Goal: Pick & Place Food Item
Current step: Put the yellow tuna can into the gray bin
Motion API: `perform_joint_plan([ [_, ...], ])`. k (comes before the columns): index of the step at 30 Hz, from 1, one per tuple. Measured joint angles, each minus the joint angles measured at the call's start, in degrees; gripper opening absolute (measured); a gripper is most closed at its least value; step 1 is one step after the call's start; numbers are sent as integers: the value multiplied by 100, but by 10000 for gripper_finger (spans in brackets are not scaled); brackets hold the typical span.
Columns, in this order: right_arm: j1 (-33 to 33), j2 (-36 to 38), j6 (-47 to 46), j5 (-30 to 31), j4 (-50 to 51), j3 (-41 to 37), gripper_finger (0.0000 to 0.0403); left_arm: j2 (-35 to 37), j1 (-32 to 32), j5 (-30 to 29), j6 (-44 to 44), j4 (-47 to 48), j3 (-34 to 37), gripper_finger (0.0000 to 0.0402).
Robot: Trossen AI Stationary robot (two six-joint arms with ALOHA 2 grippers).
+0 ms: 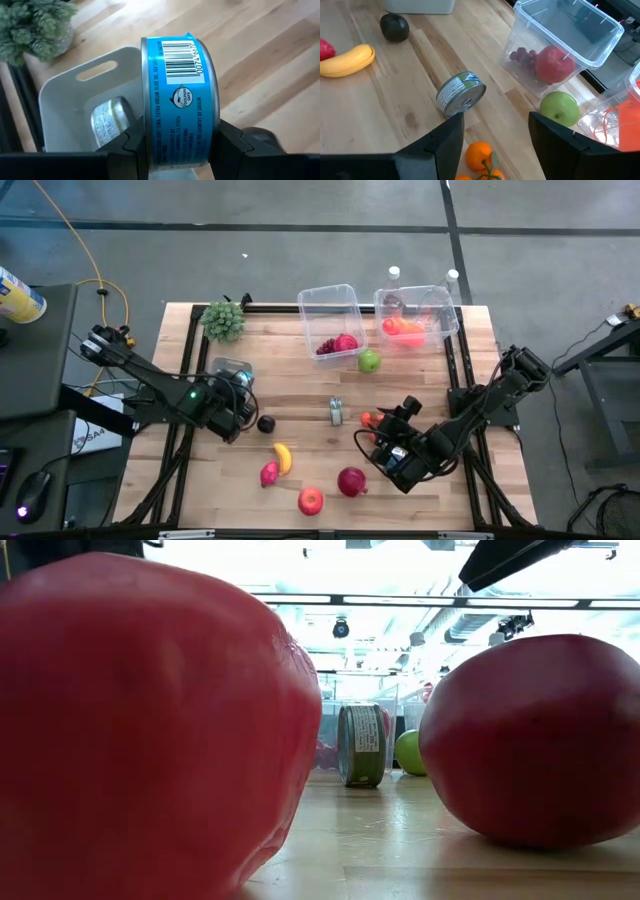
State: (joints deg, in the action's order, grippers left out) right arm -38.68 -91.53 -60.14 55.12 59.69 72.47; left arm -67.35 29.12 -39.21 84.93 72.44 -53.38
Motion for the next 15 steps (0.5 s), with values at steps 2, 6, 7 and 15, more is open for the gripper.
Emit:
perform_joint_plan([
  [2, 0, 0, 2, -1, 1, 0, 210, 0, 0, 5, 152, -5, 136, 137],
  [6, 0, 0, 44, 1, 1, 0, 210, 0, 0, 54, 441, -55, 445, 137],
  [7, 2, 0, 43, 1, 1, 0, 210, -2, -2, 91, 487, -94, 525, 137],
  [15, 7, 0, 44, 6, 1, 0, 210, 0, -34, 255, 514, -235, 833, 137],
])
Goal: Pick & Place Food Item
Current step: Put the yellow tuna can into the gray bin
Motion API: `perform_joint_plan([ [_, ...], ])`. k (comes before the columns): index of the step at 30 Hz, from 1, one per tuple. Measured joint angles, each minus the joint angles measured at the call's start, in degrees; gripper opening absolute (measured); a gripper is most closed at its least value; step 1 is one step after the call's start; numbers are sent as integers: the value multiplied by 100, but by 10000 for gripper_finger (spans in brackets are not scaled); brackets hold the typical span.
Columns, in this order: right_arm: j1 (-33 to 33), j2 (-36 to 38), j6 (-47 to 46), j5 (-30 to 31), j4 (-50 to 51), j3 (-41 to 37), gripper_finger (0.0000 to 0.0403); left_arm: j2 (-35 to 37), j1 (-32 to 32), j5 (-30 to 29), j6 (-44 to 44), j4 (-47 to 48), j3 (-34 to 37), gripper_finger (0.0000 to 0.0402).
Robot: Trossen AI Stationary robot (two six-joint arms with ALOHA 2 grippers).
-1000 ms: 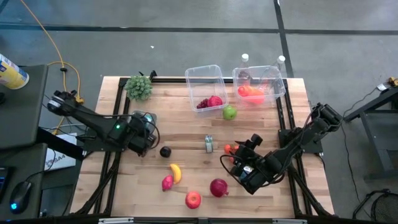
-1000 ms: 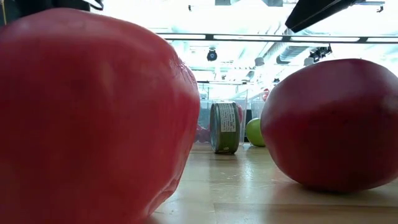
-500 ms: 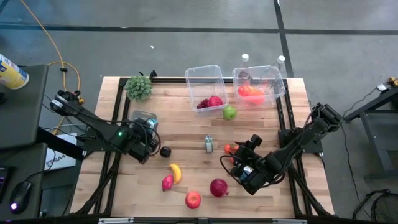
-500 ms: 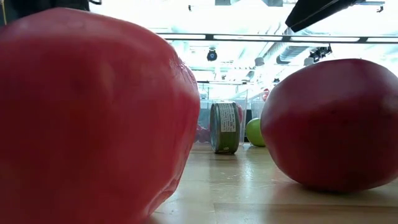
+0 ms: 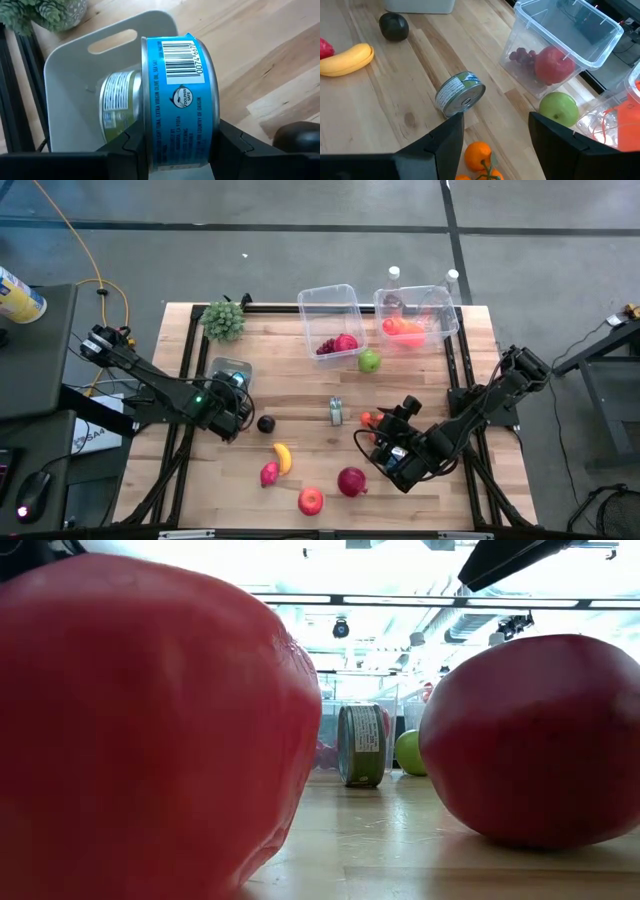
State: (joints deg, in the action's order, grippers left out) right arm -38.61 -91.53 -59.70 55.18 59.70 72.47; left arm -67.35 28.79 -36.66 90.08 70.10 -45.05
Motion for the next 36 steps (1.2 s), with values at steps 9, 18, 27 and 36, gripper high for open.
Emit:
perform_joint_plan([
  [9, 0, 0, 0, 9, -2, 0, 210, 0, -206, 120, 136, -154, 472, 137],
  [18, 0, -1, 0, 12, -2, 0, 210, 0, -396, 112, -186, -266, 578, 148],
  [27, 0, 0, 2, 13, -2, 0, 210, 1, -436, 80, -313, -263, 585, 175],
  [36, 0, -1, 2, 13, -3, 0, 210, 2, -436, 93, -569, -265, 585, 177],
])
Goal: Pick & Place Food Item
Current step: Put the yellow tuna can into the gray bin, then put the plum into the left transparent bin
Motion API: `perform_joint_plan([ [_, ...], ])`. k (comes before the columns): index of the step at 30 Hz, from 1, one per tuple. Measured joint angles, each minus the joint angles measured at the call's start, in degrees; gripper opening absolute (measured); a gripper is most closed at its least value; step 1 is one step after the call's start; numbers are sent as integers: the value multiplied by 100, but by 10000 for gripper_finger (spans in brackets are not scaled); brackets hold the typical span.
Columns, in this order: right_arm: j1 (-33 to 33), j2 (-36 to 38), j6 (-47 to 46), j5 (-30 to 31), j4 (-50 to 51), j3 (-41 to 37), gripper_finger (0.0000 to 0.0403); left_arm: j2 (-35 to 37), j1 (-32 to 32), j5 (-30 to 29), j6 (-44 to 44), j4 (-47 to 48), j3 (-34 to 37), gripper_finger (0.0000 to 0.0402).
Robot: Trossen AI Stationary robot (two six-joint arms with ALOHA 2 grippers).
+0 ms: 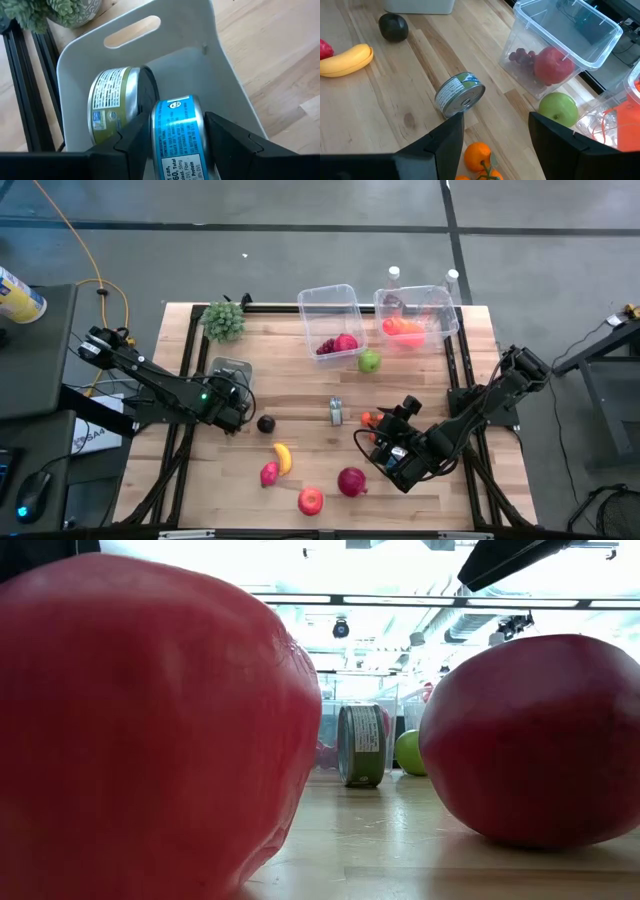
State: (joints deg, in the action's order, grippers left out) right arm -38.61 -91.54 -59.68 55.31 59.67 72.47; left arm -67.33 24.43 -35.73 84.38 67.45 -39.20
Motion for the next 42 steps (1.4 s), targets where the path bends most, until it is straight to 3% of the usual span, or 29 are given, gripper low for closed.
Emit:
perform_joint_plan([
  [11, 1, 1, -27, 0, -4, 0, 210, 0, 0, 106, -63, -5, -2, 185],
  [23, 12, -1, -13, 0, -16, 0, 210, 1, -93, 146, -549, -83, -9, 306],
  [38, 15, -1, -7, 0, -36, 0, 210, 598, -481, -40, -1399, 45, -556, 313],
  [42, 15, -1, -7, 0, -36, 0, 210, 901, -331, -218, -1642, -261, -649, 313],
])
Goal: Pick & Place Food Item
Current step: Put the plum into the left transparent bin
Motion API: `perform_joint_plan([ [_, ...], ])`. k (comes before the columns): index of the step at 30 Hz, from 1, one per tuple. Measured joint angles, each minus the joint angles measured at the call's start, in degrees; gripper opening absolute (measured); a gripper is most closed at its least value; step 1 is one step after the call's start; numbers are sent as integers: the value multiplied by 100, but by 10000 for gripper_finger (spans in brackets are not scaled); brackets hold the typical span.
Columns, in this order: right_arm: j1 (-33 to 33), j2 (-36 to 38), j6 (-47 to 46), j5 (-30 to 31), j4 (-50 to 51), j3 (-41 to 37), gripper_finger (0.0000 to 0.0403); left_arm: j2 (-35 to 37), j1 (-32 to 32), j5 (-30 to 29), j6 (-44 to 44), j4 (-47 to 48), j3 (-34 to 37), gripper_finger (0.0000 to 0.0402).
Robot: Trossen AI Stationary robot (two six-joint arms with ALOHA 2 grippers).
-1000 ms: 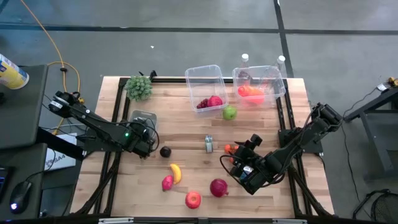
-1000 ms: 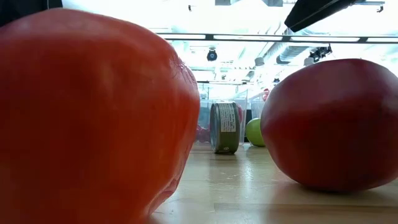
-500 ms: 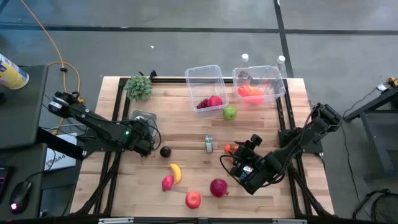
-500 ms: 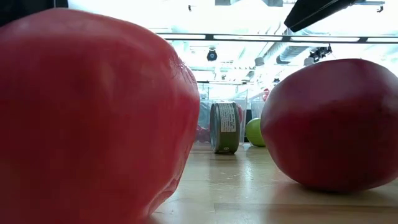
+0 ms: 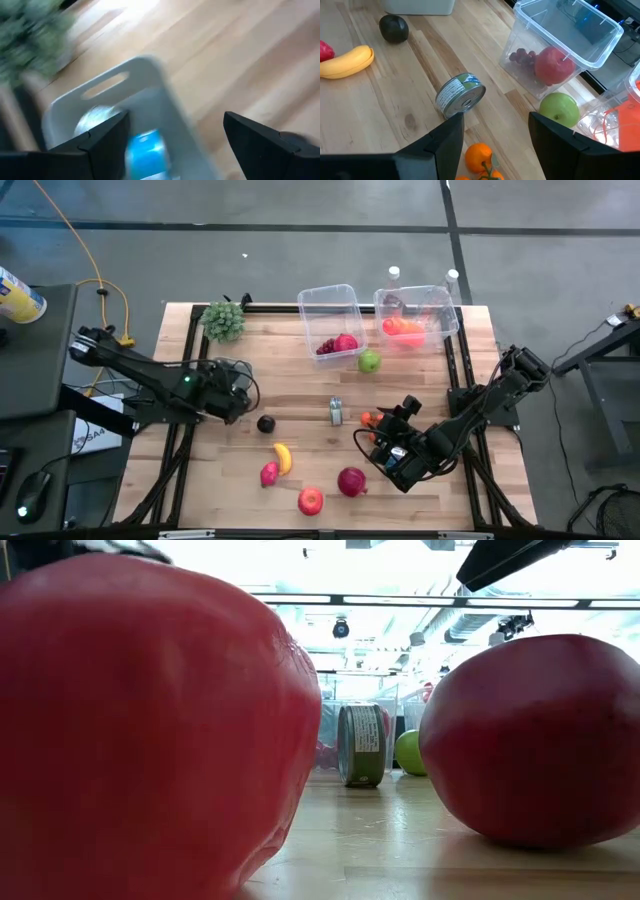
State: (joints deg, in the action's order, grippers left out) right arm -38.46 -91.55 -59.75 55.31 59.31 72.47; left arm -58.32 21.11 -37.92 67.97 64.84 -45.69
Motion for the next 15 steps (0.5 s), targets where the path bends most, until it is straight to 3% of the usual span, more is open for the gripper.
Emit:
perform_joint_plan([
  [4, 0, 0, 0, -1, -1, 0, 210, 213, 391, -137, -979, -1024, -4, 312],
  [9, 0, 0, -22, -2, -4, 0, 210, 81, 961, 102, -2461, -2441, -4, 312],
  [15, -4, -13, -33, -22, -60, 0, 210, -532, 1260, 85, -3105, -2953, -4, 312],
])
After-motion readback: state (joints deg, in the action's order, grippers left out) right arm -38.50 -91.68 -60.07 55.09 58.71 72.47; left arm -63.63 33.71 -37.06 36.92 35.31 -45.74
